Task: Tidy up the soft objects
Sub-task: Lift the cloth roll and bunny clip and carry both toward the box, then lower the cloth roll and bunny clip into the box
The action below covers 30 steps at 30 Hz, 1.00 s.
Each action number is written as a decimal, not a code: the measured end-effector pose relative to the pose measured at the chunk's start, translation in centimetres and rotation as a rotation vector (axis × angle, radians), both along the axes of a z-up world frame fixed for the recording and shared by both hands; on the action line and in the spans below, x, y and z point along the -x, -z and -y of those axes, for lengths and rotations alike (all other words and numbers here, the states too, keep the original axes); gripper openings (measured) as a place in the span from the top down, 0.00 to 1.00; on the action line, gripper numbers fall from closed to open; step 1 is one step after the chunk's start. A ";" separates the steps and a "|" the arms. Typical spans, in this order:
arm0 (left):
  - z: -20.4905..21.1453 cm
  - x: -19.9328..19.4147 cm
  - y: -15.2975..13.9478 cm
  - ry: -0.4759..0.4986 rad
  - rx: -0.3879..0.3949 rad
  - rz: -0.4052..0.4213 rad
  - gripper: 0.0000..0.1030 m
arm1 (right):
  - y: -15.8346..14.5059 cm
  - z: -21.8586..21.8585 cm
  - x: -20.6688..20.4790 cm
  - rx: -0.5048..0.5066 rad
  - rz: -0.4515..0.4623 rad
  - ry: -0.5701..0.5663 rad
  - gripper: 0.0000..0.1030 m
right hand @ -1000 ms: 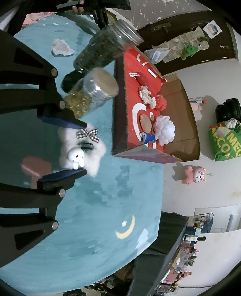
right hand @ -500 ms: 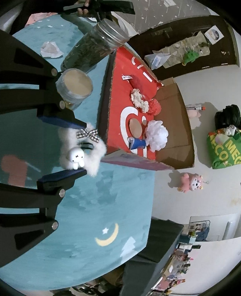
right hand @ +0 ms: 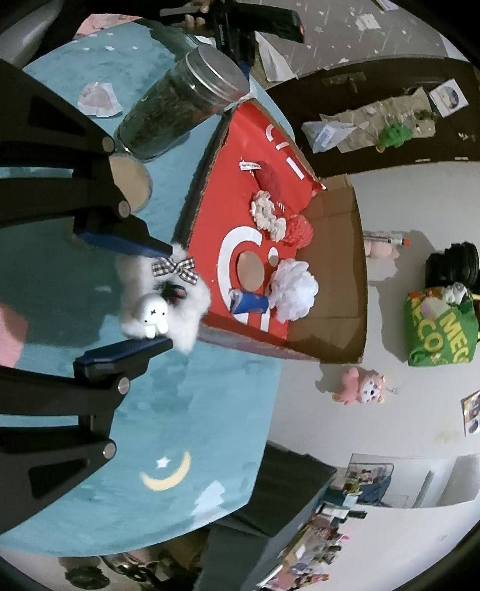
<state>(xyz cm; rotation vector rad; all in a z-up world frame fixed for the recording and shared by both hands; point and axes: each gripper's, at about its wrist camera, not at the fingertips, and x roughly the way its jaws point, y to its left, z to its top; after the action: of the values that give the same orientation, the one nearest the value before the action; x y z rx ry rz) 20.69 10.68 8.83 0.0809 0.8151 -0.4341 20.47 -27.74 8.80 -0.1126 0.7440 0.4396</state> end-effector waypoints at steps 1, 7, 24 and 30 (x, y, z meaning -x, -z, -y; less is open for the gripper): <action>0.2 -0.2 0.0 0.006 -0.002 -0.001 0.80 | -0.1 -0.2 -0.1 0.004 0.002 -0.008 0.56; 1.8 -1.7 -0.6 0.062 -0.026 -0.010 0.80 | -0.6 -1.4 -1.1 0.030 0.002 -0.051 0.56; 7.5 -8.0 0.1 0.176 -0.164 -0.129 0.80 | 0.6 -6.8 -8.2 0.190 -0.126 -0.198 0.56; 8.7 -9.8 1.8 0.178 -0.239 -0.184 0.80 | 2.2 -8.7 -10.0 0.290 -0.192 -0.214 0.56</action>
<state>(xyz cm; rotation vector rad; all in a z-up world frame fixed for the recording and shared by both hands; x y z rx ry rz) 30.47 1.98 7.05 0.3416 1.0437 -0.5149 30.45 -19.00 6.57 -0.4292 0.9871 0.5495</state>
